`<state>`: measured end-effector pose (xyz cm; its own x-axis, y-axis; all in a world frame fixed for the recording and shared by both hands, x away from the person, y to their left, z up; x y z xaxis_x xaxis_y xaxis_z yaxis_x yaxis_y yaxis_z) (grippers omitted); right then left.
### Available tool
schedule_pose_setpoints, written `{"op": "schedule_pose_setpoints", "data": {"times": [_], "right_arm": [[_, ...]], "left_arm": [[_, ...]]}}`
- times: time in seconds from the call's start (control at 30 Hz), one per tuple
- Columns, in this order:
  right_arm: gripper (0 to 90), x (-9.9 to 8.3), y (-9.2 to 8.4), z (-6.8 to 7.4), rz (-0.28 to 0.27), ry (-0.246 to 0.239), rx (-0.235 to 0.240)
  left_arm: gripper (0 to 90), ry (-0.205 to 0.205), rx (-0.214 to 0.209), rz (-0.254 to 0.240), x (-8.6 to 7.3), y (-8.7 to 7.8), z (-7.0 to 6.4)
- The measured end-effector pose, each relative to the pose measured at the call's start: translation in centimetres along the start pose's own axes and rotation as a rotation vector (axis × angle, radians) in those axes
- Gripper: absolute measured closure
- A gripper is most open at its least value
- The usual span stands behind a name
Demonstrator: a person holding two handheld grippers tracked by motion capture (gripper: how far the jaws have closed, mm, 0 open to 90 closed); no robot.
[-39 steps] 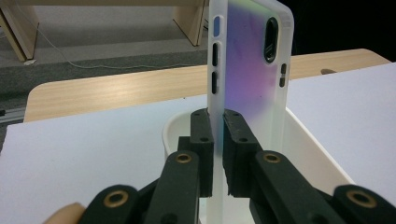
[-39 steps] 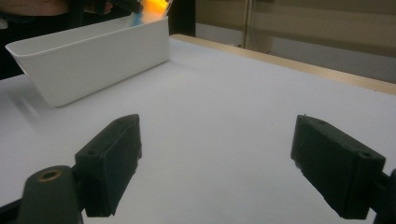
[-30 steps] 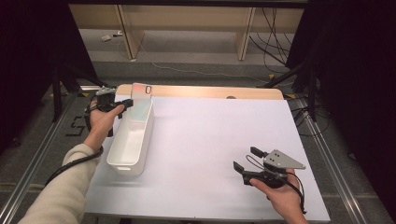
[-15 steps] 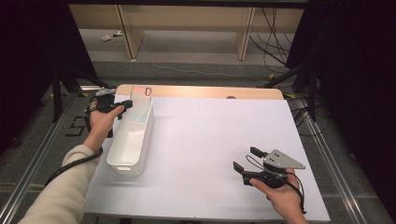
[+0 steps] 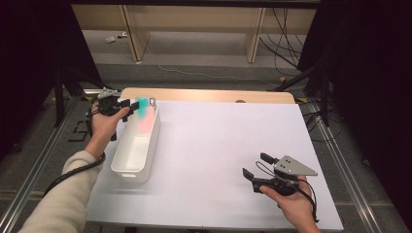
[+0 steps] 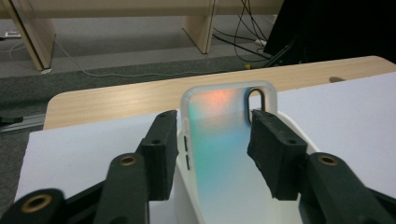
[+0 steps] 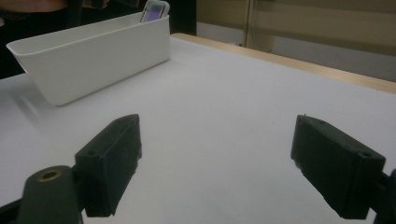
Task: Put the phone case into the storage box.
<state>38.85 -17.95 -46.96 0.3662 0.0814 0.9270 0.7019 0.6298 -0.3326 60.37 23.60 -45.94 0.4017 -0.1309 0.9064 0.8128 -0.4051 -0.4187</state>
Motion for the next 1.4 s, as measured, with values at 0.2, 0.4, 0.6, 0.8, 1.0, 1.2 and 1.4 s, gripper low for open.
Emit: {"op": "schedule_pose_setpoints", "data": {"times": [0.2,0.4,0.6,0.8,1.0,1.2,1.4], "right_arm": [[17.2,-0.2,-0.4,-0.2,0.036,-0.015,-0.016],[17.0,-0.1,-0.3,-0.2,0.026,-0.008,-0.016],[17.0,0.1,-0.2,0.0,0.009,0.001,-0.003],[17.0,0.1,-0.3,-0.2,0.012,-0.012,-0.016],[17.0,0.3,-0.1,0.0,-0.005,-0.004,-0.004],[17.0,0.2,-0.3,-0.1,0.01,-0.017,-0.011],[17.0,0.2,-0.3,-0.2,0.012,-0.013,-0.016]], "left_arm": [[34.0,0.004,0.007,-0.005,0.2,-0.8,-0.1],[19.1,0.007,-0.005,-0.014,0.3,-1.7,-0.4],[11.1,0.026,-0.017,-0.03,0.6,-2.8,-0.9],[7.0,0.029,-0.03,-0.048,0.6,-4.0,-1.7],[5.3,0.03,-0.044,-0.067,0.6,-4.9,-2.5],[4.2,0.037,-0.047,-0.068,0.6,-5.3,-2.7],[4.2,0.033,-0.054,-0.077,0.5,-5.8,-3.1]]}}
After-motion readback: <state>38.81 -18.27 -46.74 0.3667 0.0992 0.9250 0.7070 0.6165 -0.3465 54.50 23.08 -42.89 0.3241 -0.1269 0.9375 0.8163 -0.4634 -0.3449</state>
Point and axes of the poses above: each handheld gripper's, and its own axes: y roughly forward along the jaws, x roughly out of its top, z roughly to its left, the point moved 10 cm from there along y, roughly forward along the jaws, and after that the axes turned 7 degrees about y, right-handed, at the moved point
